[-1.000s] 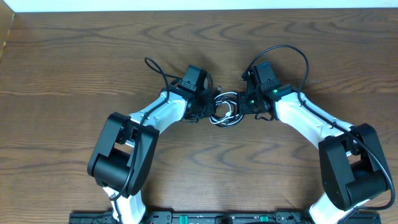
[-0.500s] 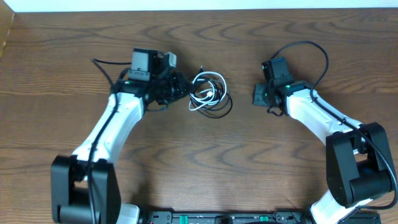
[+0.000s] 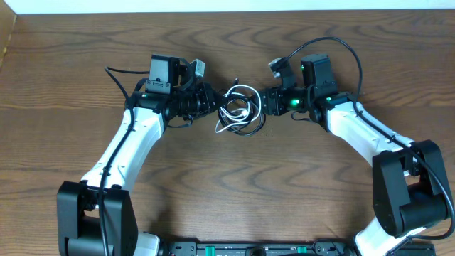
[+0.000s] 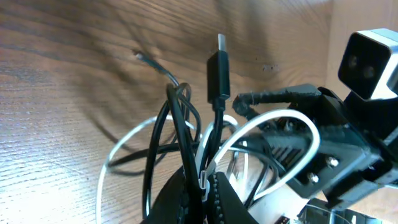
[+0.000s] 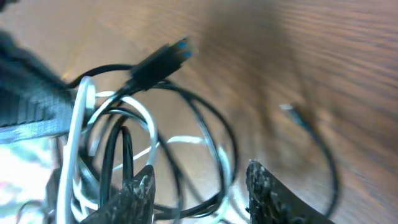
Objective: Untangle cables
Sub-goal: 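Pull the cables apart, right gripper moving right away from left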
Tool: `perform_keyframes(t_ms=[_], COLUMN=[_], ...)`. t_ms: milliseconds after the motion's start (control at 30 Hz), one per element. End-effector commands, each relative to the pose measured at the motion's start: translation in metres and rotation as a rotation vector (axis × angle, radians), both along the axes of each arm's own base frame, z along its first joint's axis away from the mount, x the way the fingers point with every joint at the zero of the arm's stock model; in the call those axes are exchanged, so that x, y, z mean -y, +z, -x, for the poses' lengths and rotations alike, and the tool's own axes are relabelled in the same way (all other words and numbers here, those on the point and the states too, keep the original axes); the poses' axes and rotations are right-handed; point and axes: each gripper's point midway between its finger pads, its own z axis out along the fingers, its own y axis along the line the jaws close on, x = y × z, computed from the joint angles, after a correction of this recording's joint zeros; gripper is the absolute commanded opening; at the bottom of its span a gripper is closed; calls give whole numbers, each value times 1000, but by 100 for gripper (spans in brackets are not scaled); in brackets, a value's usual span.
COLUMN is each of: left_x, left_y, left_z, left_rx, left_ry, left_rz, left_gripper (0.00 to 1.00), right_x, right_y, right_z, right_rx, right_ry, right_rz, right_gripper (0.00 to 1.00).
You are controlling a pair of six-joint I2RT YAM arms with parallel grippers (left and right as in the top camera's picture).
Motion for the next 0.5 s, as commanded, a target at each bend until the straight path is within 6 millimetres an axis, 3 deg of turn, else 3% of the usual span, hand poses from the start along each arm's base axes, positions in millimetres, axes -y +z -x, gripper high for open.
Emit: perform_keyframes(t_ms=[0, 33, 133, 167, 233, 367, 467], left_x=[7, 11, 30, 37, 39, 38, 36], left_y=[6, 11, 40, 53, 59, 57, 52], left_z=[3, 5, 8, 10, 12, 12, 11], left_rx=[11, 19, 94, 132, 144, 147, 175], left_ry=[-42, -63, -175, -224, -245, -244, -253], left_rz=[40, 70, 223, 282, 307, 298, 264], left_gripper=[8, 8, 8, 8, 8, 8, 8], right_x=[-19, -22, -25, -20, -10, 21, 61], right_y=[16, 15, 1, -10, -24, -47, -62], right_z=[19, 20, 16, 12, 7, -1, -8], right_rx=[8, 10, 23, 24, 18, -22, -50], right_ry=[114, 117, 61, 8, -59, -207, -336], right_rz=[-74, -69, 30, 104, 198, 363, 512], right_gripper=[45, 45, 26, 11, 1, 1, 1])
